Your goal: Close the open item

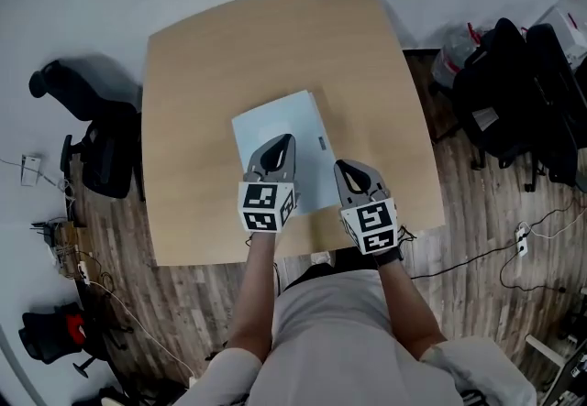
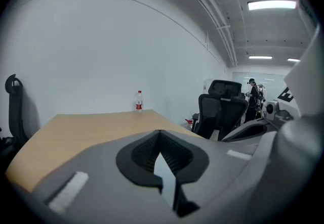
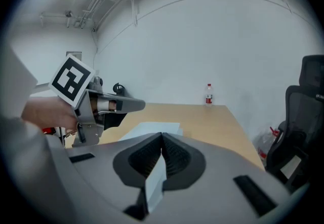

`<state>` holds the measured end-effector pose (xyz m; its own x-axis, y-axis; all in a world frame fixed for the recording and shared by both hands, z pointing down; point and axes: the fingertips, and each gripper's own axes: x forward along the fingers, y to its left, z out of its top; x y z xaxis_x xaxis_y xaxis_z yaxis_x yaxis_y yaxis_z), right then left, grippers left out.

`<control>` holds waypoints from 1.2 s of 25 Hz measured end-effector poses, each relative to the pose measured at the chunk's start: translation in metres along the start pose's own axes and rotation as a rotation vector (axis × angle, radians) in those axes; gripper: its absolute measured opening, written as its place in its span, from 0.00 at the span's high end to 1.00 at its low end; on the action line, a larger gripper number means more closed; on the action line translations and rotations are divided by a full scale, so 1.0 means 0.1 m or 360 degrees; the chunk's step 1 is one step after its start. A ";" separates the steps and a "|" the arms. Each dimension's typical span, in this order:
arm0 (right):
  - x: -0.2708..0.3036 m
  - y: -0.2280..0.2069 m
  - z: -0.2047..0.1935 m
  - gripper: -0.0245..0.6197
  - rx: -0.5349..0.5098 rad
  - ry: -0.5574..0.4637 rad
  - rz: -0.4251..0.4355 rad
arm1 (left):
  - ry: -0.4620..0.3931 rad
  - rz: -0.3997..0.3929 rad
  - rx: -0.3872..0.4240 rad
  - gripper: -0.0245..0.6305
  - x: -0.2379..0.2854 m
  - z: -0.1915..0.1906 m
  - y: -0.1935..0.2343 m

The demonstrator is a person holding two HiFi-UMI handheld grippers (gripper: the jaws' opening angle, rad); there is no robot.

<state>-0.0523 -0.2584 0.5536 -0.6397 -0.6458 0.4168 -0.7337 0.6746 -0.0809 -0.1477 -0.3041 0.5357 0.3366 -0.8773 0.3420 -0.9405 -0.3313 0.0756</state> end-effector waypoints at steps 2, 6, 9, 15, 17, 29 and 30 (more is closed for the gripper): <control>0.07 -0.06 -0.10 0.94 0.0043 0.0026 0.0014 | 0.0054 -0.0007 0.0035 0.95 0.13 -0.08 -0.01; 0.24 -0.11 -0.28 0.94 0.0093 0.0096 0.0044 | 0.0139 -0.0006 0.0072 0.96 0.35 -0.22 0.04; 0.34 -0.13 -0.36 0.94 0.0137 0.0135 0.0066 | 0.0200 -0.0022 0.0082 0.96 0.49 -0.33 0.06; 0.49 -0.13 -0.45 0.94 0.0176 0.0179 0.0128 | 0.0318 -0.0057 0.0076 0.95 0.74 -0.55 0.07; 0.54 -0.12 -0.47 0.94 0.0173 0.0197 0.0145 | 0.0361 -0.0072 0.0084 0.95 0.80 -0.62 0.07; 0.69 -0.08 -0.60 0.94 0.0054 0.0282 0.0162 | 0.0499 -0.0088 0.0116 0.95 0.99 -0.87 0.07; 0.70 -0.06 -0.60 0.94 0.0056 0.0280 0.0168 | 0.0508 -0.0087 0.0116 0.96 0.99 -0.89 0.08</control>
<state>-0.0784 -0.2863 0.6370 -0.6660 -0.4977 0.5556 -0.6742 0.7203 -0.1630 -0.1262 -0.3631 0.6538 0.3443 -0.7083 0.6163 -0.9116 -0.4092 0.0389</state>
